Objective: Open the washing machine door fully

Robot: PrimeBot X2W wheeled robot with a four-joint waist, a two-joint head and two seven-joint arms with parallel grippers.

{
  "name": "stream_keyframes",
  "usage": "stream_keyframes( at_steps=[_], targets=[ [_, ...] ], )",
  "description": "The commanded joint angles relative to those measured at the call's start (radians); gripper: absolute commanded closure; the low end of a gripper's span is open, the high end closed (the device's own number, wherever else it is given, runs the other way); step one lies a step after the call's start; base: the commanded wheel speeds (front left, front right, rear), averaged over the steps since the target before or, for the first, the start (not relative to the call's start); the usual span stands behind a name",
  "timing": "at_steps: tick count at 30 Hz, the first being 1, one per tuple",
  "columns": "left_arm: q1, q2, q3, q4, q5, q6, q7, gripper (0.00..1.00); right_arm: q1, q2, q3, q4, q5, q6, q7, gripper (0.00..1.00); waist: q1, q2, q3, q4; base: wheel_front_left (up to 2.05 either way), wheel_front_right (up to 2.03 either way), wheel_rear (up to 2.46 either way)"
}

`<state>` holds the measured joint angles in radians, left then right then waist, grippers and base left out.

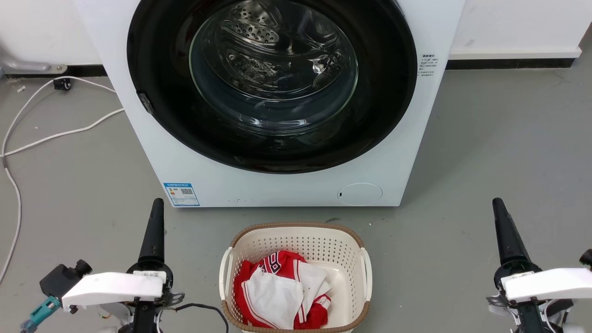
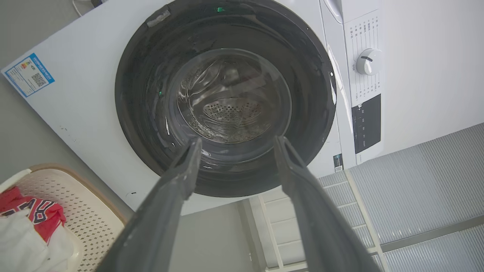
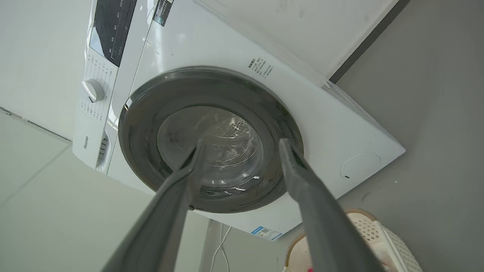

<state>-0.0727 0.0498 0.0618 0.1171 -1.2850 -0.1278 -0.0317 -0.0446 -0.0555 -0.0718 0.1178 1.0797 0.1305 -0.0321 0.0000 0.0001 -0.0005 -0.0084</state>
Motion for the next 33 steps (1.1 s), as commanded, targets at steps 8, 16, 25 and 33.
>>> stream_keyframes(
  at_steps=[8, 16, 25, 33],
  targets=[
    [-0.021, 0.003, -0.012, -0.061, 0.297, 0.005, -0.046, 0.0, 0.014, 0.0, 0.01, -0.068, -0.297, 0.0, -0.045, 0.0, 0.0, -0.0001, -0.001, -0.001, 0.0, 0.0, 0.0],
    [-0.012, 0.003, -0.039, -0.068, 0.472, 0.021, -0.067, 0.0, 0.024, 0.001, 0.012, -0.071, -0.428, 0.0, -0.061, 0.0, 0.0, -0.0001, -0.003, -0.001, 0.0, 0.0, 0.0],
    [0.0, 0.003, -0.06, -0.055, 0.657, 0.035, -0.094, 0.0, 0.036, 0.002, 0.03, -0.081, -0.585, 0.0, -0.074, 0.0, 0.0, -0.0001, -0.005, -0.002, 0.0, 0.0, 0.0],
    [0.006, 0.018, -0.076, -0.054, 0.783, 0.063, -0.116, 0.0, 0.042, 0.003, 0.045, -0.101, -0.71, 0.0, -0.081, 0.0, 0.0, -0.0001, -0.006, -0.001, 0.0, 0.0, 0.0]
  ],
)
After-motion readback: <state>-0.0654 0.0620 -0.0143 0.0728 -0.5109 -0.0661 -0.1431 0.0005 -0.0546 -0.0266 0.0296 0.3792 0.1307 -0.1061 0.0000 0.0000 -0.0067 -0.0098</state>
